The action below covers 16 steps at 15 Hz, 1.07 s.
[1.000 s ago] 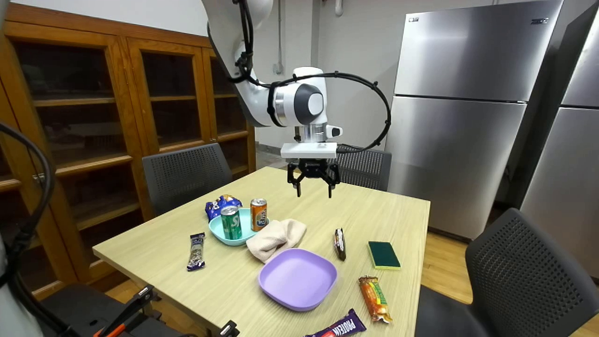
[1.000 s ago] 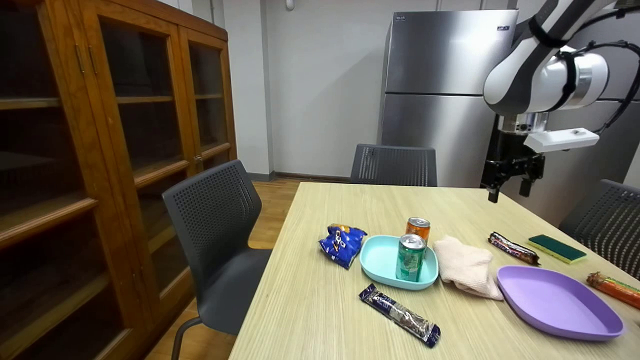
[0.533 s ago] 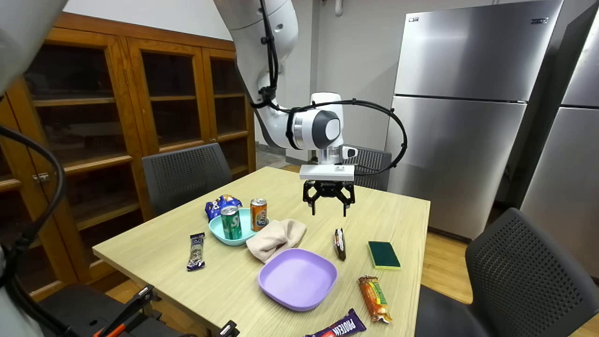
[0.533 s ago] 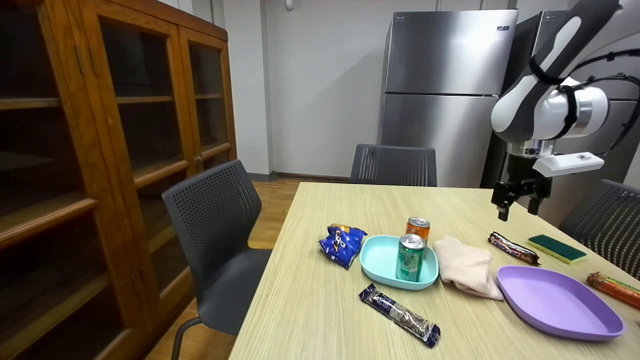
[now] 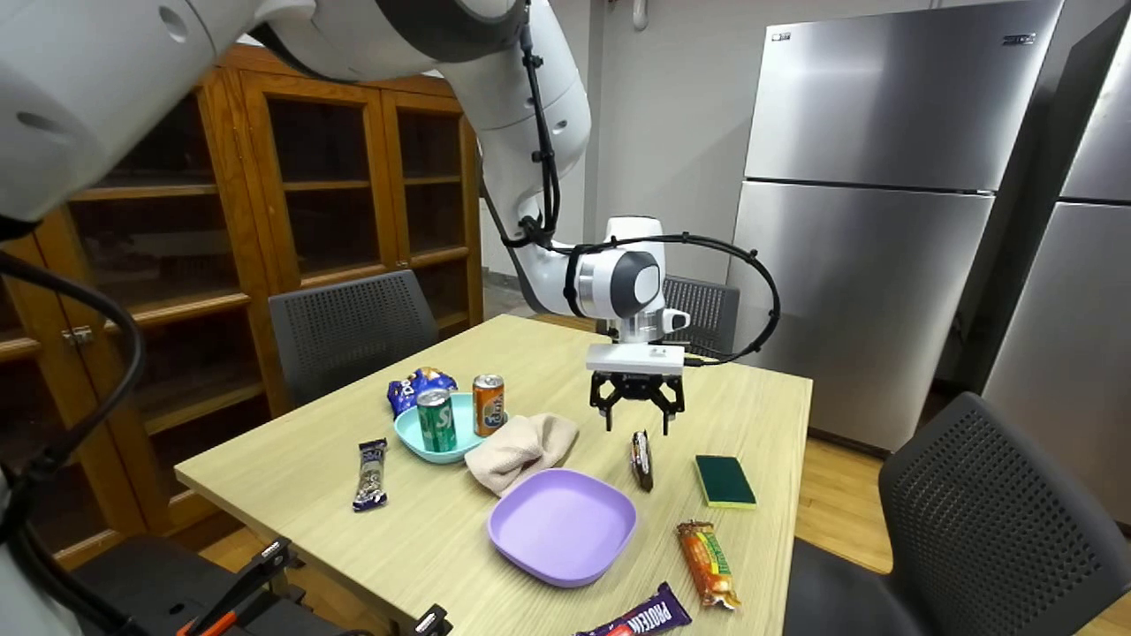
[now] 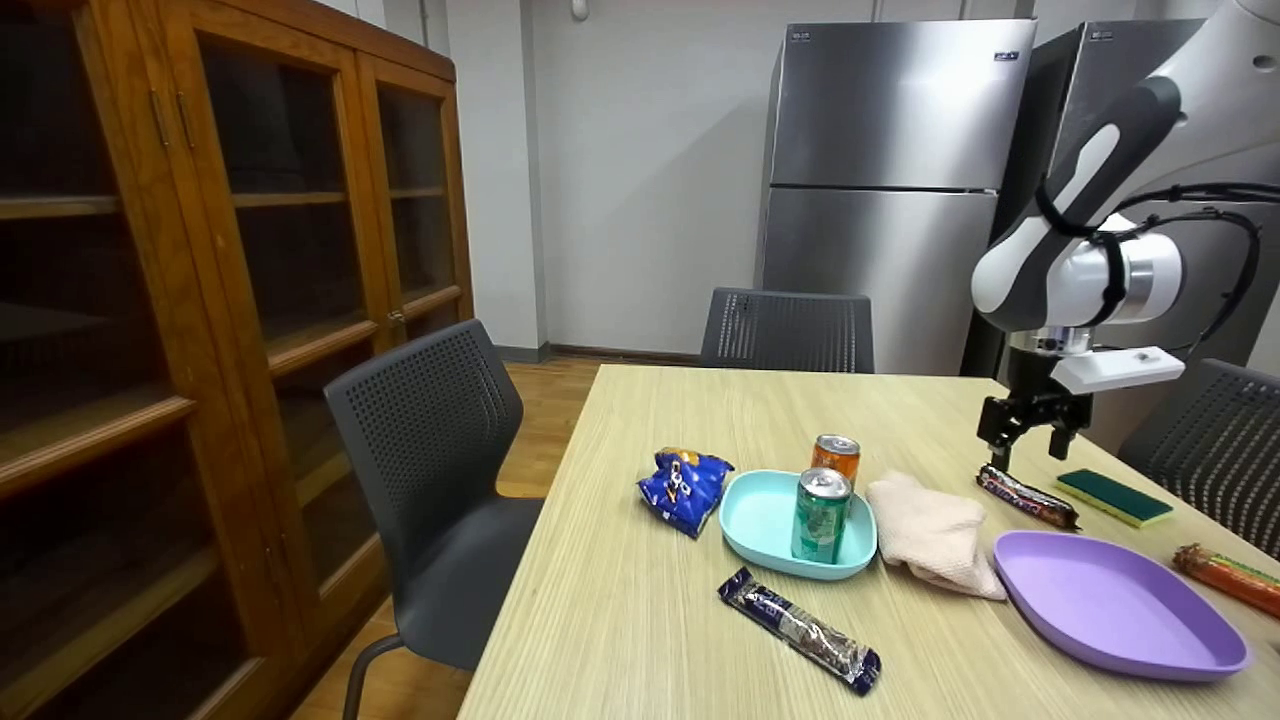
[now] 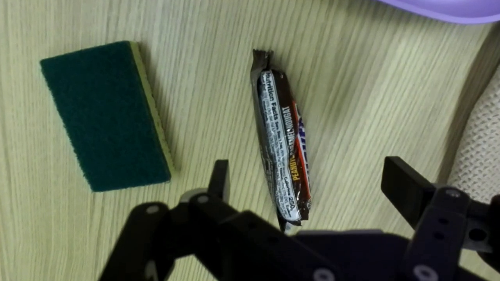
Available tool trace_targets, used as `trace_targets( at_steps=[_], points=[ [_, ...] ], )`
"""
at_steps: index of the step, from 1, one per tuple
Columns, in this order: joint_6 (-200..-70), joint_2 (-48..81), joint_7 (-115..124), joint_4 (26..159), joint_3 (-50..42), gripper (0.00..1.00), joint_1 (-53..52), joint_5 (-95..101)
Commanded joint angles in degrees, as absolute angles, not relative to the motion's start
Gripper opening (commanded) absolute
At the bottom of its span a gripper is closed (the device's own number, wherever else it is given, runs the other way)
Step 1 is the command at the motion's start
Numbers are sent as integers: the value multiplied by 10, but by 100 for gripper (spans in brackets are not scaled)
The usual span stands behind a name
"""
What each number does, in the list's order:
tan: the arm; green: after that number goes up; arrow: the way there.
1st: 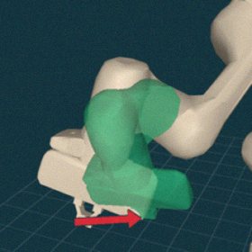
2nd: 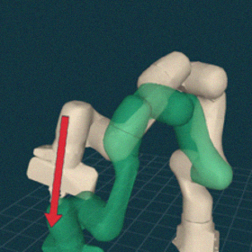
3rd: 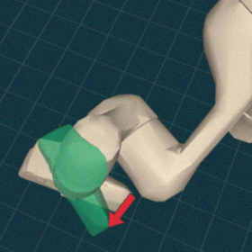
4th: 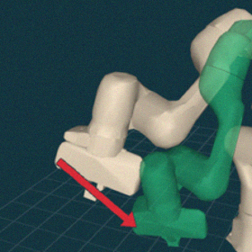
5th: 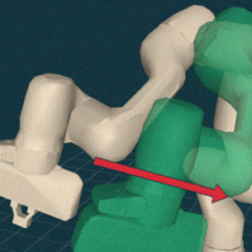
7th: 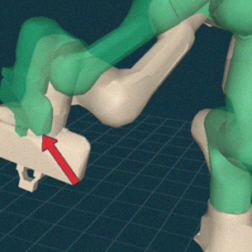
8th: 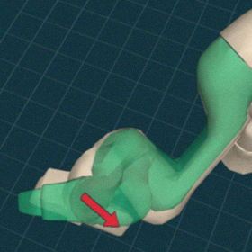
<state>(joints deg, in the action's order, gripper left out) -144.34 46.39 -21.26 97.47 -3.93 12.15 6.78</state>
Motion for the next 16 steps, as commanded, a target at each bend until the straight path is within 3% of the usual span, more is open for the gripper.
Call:
trace_targets(
  at_steps=[1,14,15,16],
  points=[
    [-1417,510,-203,912,-36,100,132,65],
    [-1403,558,-201,863,-35,100,135,67],
    [-1405,556,-203,864,-34,75,136,66],
    [-1405,556,-204,864,-32,74,137,65]
  ],
)
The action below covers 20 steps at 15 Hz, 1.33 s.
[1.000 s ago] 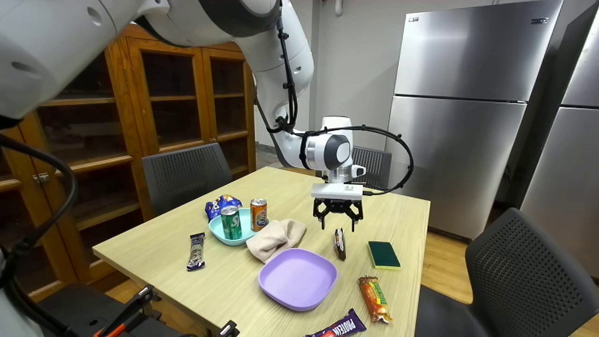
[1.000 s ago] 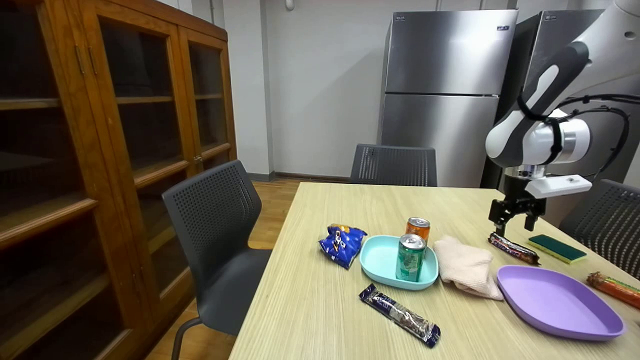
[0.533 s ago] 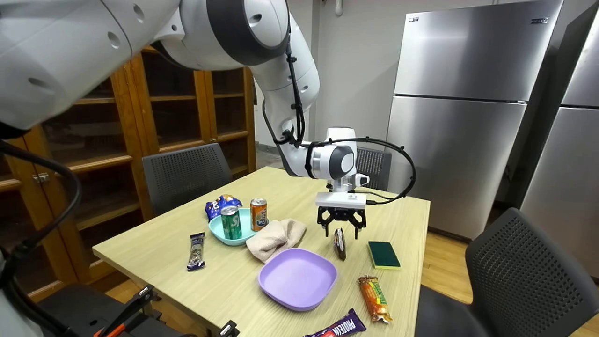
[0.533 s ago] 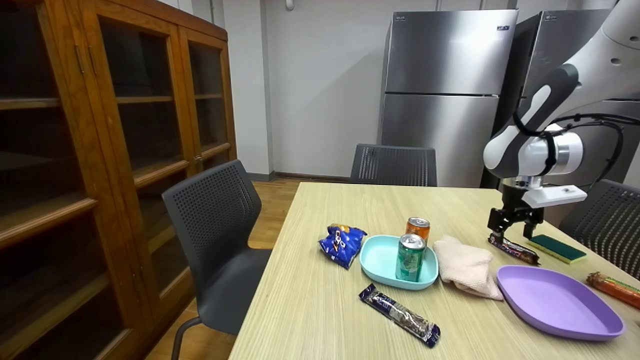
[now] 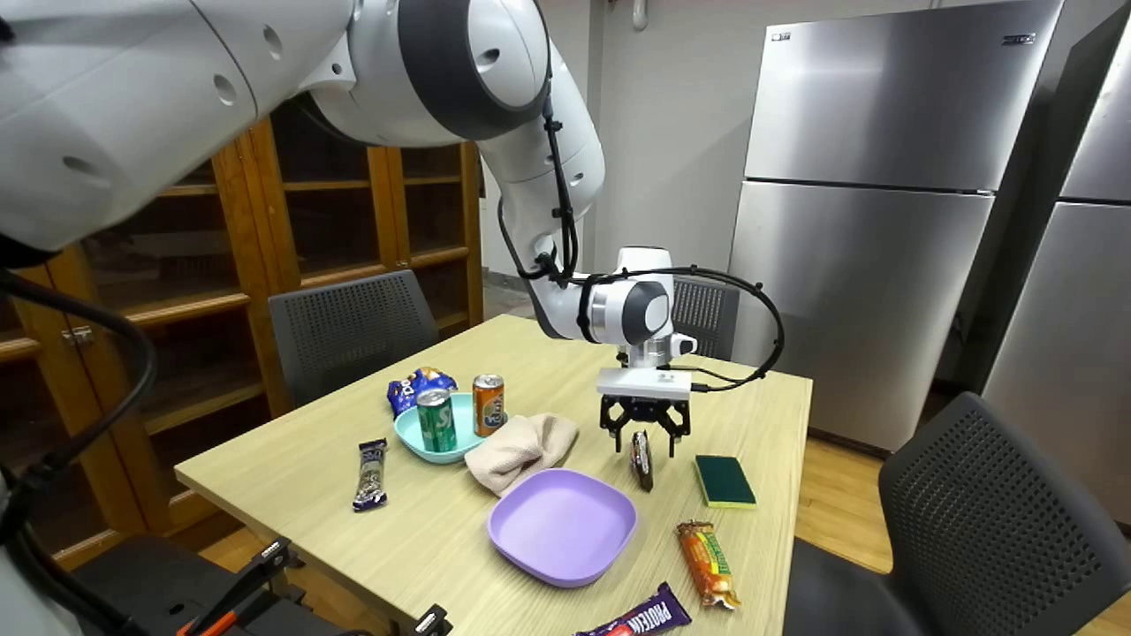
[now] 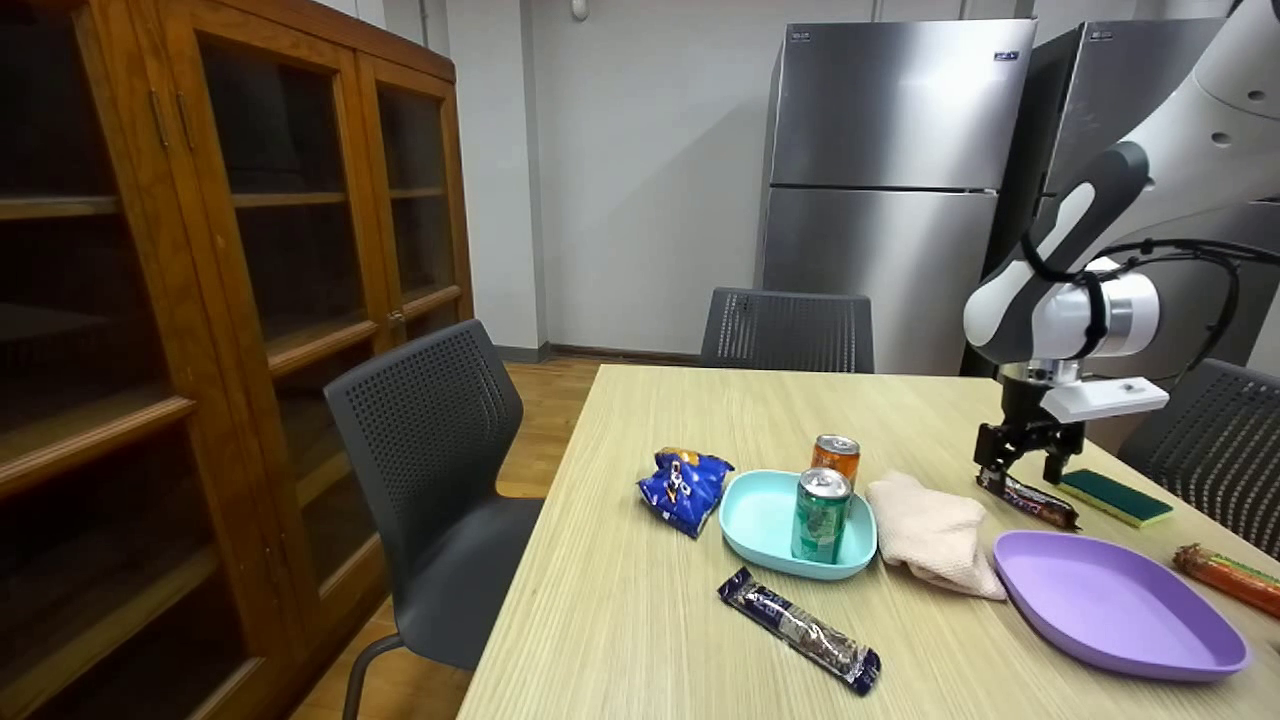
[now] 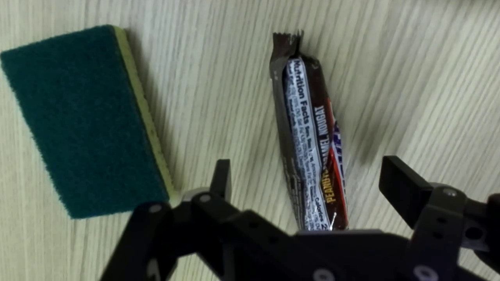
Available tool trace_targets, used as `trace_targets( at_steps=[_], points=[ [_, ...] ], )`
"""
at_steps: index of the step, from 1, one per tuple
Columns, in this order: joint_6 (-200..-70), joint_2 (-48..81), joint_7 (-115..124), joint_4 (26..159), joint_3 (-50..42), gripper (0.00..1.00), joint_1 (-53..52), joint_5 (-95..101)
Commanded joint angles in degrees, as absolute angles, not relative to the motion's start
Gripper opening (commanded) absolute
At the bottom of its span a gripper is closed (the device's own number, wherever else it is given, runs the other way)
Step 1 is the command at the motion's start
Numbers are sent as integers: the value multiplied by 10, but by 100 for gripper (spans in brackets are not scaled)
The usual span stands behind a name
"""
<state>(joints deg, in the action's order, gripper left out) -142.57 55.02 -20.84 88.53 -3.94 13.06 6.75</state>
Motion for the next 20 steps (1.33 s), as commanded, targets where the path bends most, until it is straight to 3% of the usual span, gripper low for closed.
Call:
trace_targets(
  at_steps=[1,8,10,20],
  points=[
    [-1406,555,-205,865,-32,65,137,65],
    [-1406,555,-205,865,-32,11,137,65],
    [-1406,554,-204,866,-32,0,136,66],
    [-1430,471,-214,923,-29,0,137,69]
  ],
)
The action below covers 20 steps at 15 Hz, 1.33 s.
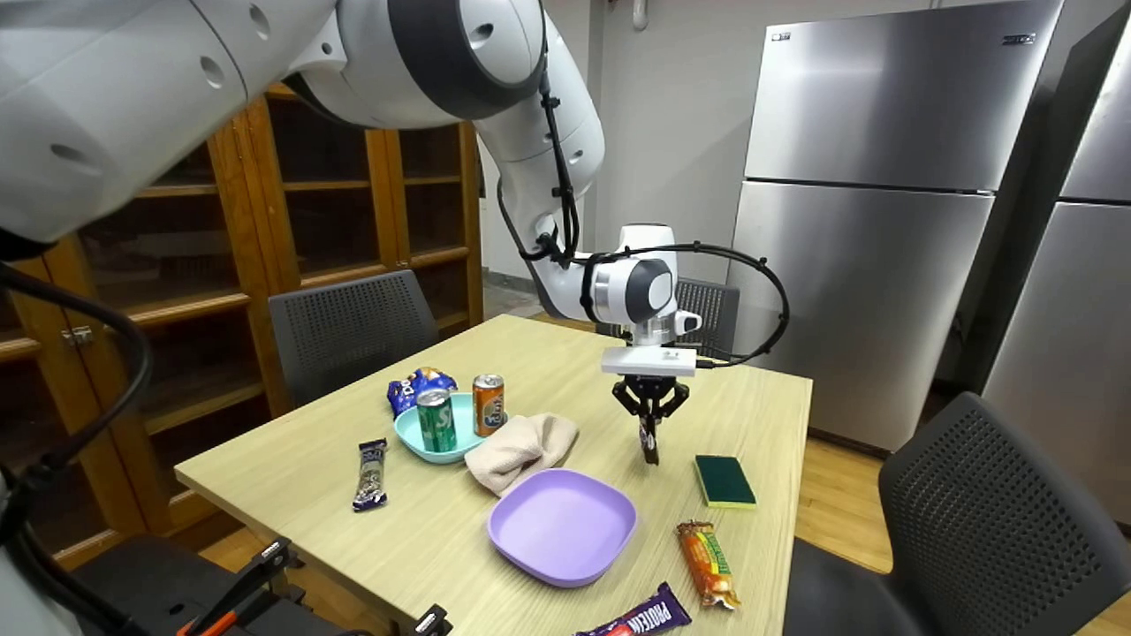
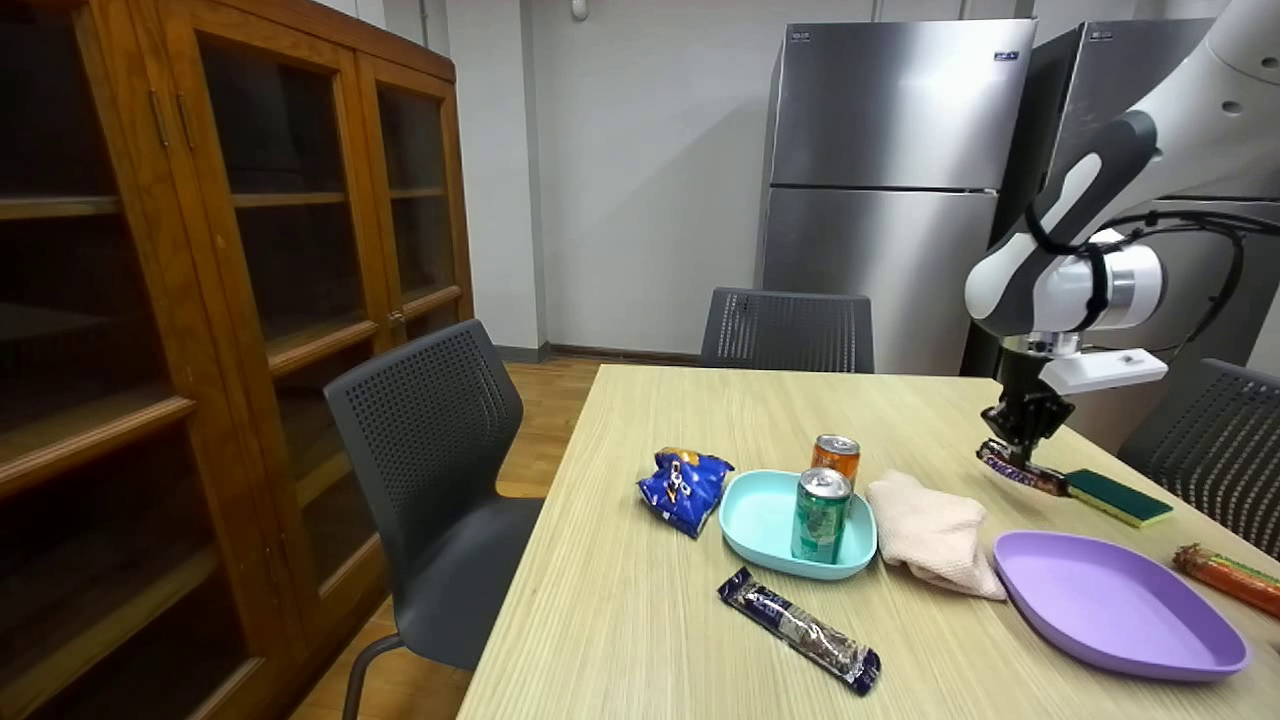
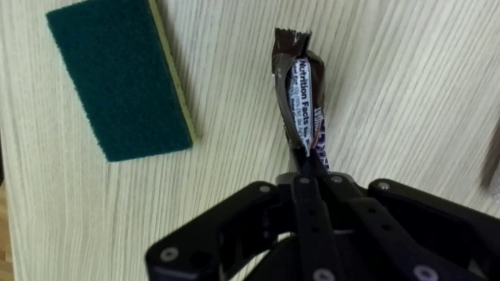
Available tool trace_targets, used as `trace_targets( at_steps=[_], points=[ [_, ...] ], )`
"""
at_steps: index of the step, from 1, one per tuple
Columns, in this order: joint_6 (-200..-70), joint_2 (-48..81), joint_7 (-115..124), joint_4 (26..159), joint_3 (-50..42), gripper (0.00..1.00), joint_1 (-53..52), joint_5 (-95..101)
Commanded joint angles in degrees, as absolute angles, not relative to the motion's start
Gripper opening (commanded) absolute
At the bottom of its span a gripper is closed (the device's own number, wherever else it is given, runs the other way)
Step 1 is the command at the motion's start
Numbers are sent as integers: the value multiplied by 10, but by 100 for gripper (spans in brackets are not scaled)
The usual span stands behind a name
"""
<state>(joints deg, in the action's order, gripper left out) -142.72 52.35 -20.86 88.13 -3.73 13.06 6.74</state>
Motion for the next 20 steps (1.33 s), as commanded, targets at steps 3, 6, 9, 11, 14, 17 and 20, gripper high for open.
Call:
trace_targets(
  at_steps=[3,6,9,11,14,17,20],
  points=[
    [-1435,430,-220,953,-25,0,139,67],
    [-1441,395,-223,986,-26,0,138,69],
    [-1448,357,-217,1030,-25,0,137,64],
    [-1456,332,-208,1063,-25,0,134,59],
    [-1454,304,-171,1111,-23,0,128,33],
    [-1464,275,-127,1167,-24,0,113,8],
    [-1500,250,-70,1225,-33,0,90,-6]
  ],
)
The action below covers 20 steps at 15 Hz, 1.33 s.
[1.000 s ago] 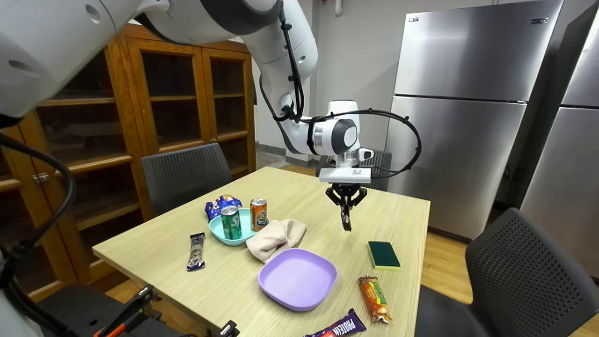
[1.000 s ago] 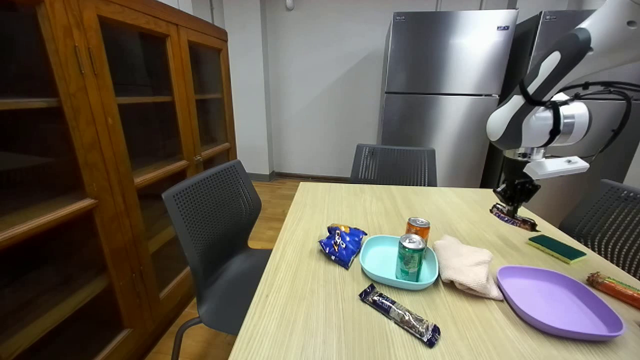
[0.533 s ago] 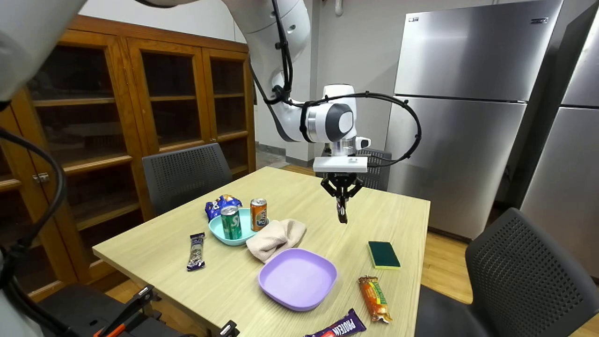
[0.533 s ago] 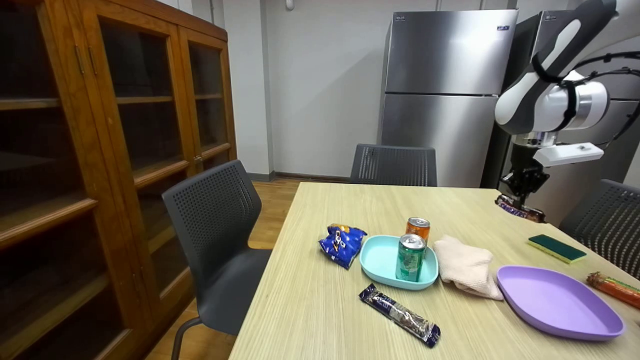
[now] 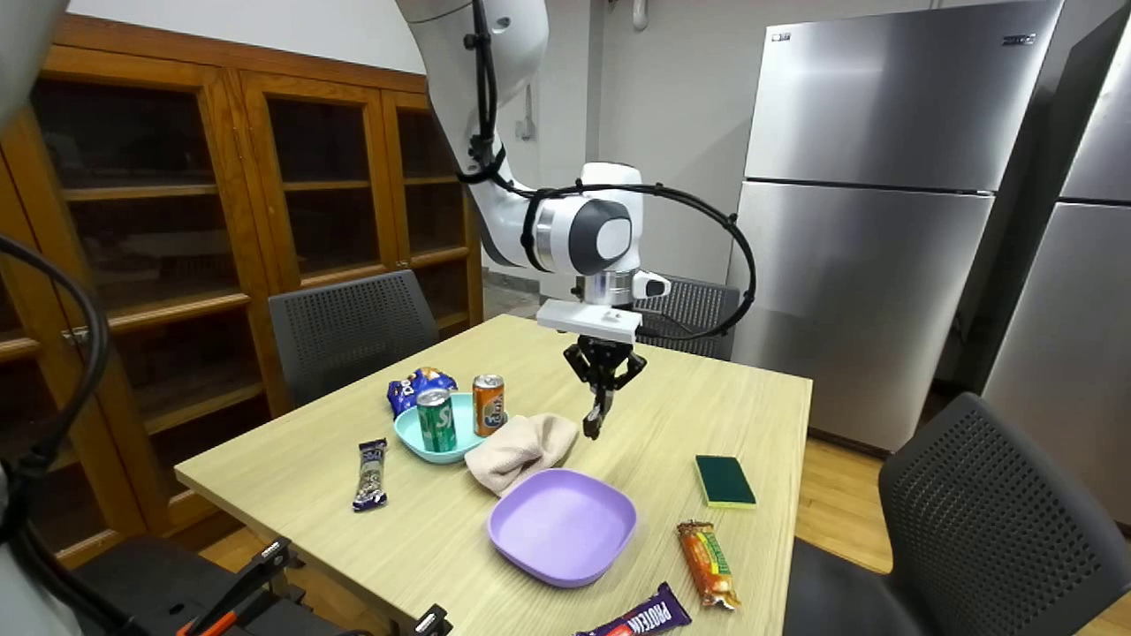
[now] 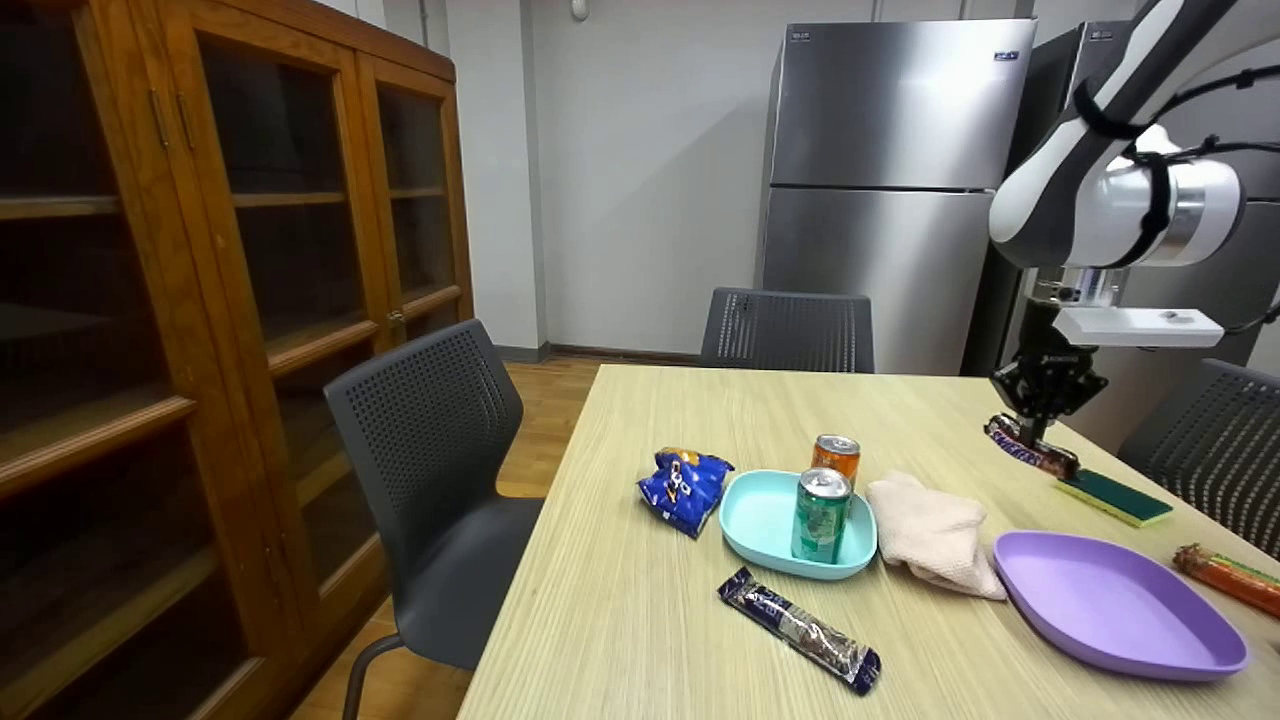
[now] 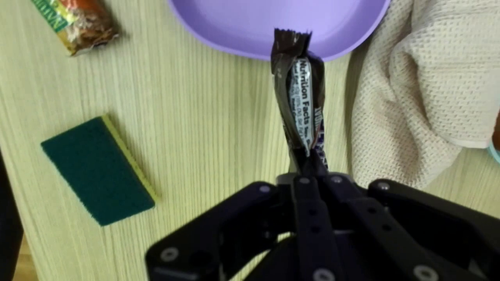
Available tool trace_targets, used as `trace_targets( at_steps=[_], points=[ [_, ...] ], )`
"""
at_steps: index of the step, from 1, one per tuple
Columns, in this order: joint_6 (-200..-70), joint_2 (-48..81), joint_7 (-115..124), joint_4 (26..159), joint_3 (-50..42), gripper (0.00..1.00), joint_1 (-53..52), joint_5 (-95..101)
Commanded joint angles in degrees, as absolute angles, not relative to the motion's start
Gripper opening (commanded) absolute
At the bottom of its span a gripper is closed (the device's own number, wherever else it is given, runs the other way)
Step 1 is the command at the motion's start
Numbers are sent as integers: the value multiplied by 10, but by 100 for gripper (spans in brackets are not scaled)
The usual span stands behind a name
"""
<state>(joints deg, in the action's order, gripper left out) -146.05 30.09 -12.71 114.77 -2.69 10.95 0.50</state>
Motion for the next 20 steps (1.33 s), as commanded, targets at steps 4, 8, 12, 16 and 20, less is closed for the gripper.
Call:
trace_targets(
  at_steps=[4,8,12,16,20],
  points=[
    [-1571,224,20,1300,-59,0,48,8],
    [-1601,200,58,1366,-73,0,23,10],
    [-1594,178,82,1410,-93,0,6,23],
    [-1589,180,72,1426,-97,0,15,19],
    [-1589,199,61,1414,-91,0,22,12]
  ],
)
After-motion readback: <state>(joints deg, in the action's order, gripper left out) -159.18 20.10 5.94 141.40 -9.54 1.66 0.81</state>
